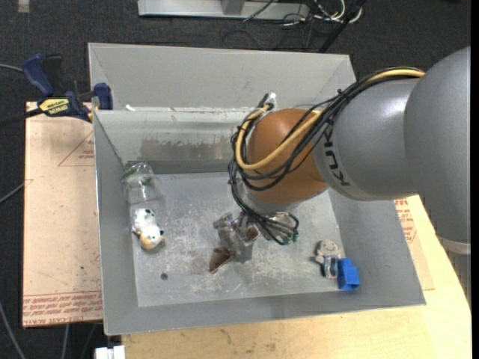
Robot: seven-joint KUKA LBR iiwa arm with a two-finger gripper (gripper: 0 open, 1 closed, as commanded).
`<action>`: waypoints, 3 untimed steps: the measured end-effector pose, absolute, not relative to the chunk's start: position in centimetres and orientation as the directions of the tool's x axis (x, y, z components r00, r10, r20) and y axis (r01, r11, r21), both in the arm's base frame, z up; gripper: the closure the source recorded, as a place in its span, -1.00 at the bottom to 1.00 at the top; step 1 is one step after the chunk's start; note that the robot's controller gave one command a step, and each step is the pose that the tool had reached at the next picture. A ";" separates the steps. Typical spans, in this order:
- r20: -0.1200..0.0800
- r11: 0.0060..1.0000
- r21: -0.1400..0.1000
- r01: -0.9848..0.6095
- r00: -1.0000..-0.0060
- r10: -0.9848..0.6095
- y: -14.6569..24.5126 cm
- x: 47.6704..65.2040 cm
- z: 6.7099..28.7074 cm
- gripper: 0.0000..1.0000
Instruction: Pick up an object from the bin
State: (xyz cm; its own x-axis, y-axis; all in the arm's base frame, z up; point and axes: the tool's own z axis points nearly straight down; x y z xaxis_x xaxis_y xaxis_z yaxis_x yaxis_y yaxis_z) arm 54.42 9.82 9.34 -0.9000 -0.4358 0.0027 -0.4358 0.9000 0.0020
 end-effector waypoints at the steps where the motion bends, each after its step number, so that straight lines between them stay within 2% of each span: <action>1: 0.005 0.900 0.003 -0.436 -0.900 -0.436 9.8 54.4 11.2 1.00; 2: -0.001 0.900 0.001 -0.435 -0.900 -0.435 9.9 54.5 13.2 1.00; 3: -0.004 0.900 0.000 -0.435 -0.900 -0.435 9.9 54.6 14.3 1.00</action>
Offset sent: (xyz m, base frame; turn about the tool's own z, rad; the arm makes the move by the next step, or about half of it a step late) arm -0.0001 0.0000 0.0410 0.0000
